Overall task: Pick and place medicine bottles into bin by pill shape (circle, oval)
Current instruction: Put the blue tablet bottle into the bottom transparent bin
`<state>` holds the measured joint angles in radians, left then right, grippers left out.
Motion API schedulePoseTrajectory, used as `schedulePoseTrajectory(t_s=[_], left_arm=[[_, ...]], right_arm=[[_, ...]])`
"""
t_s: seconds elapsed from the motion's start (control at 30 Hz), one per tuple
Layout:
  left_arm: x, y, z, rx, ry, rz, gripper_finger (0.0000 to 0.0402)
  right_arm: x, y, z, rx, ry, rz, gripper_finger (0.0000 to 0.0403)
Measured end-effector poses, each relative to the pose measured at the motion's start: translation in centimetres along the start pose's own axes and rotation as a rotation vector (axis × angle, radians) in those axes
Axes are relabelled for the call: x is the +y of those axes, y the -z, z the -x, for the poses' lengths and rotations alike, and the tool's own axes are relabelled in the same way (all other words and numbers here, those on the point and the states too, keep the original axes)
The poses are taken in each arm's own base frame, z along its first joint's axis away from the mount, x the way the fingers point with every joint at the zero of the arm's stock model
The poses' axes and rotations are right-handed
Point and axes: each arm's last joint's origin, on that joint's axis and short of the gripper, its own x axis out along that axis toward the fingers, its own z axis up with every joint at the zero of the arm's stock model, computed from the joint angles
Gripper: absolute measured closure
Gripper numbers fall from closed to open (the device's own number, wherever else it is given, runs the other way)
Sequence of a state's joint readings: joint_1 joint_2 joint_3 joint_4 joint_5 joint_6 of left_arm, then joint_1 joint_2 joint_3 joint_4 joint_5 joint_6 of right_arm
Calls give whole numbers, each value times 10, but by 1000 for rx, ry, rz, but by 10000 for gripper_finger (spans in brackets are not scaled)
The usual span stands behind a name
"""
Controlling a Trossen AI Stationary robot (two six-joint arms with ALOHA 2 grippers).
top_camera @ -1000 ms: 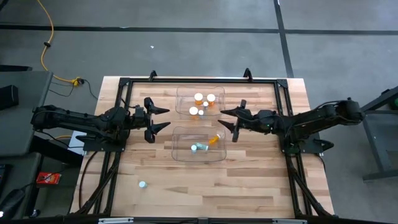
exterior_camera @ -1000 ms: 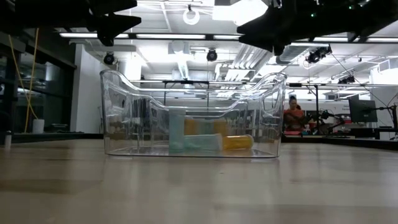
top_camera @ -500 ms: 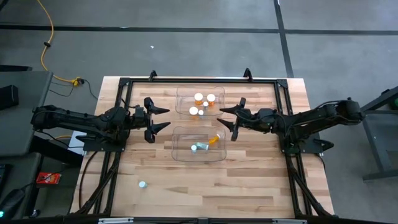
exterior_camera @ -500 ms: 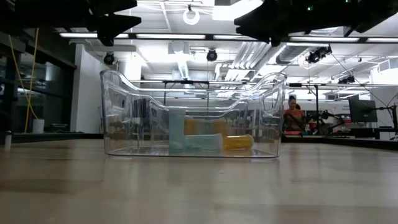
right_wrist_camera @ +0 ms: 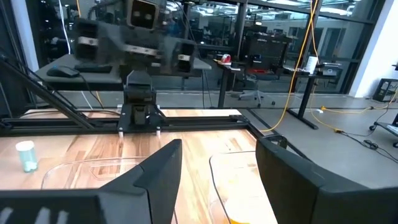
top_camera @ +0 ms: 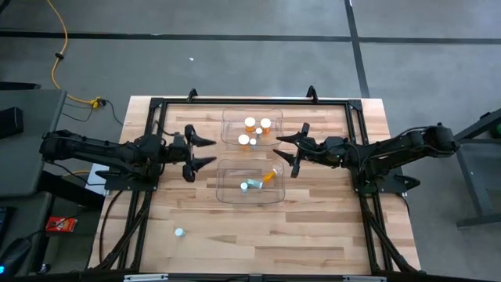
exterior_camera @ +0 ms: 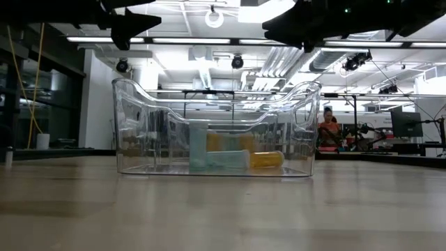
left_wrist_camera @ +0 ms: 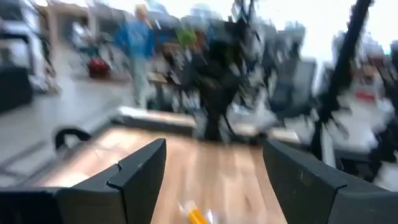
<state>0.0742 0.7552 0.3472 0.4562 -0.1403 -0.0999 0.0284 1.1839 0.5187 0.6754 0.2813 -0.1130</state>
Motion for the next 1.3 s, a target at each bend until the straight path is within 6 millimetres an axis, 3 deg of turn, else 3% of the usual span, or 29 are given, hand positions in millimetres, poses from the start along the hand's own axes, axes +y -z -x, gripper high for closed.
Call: schedulePoseTrajectory(t_s=[0.13, 0.33, 0.53, 0.67, 0.9, 1.3], left_arm=[[-21, -3, -9, 209, 78, -28, 145], [-71, 0, -13, 526, 196, -104, 145], [-126, -7, -7, 598, 337, -194, 145], [-152, -7, 4, 633, 343, -219, 145], [-168, 4, 26, 758, 207, -252, 145], [-189, 39, 41, 911, 184, -295, 145]], right_arm=[[0, 1, 0, 6, -1, 2, 205], [0, 1, 0, 7, 2, 2, 205], [0, 1, 0, 7, 1, -6, 205], [0, 2, 0, 22, 0, -1, 205], [0, 4, 0, 40, -2, 4, 205], [0, 5, 0, 45, -3, 5, 205]])
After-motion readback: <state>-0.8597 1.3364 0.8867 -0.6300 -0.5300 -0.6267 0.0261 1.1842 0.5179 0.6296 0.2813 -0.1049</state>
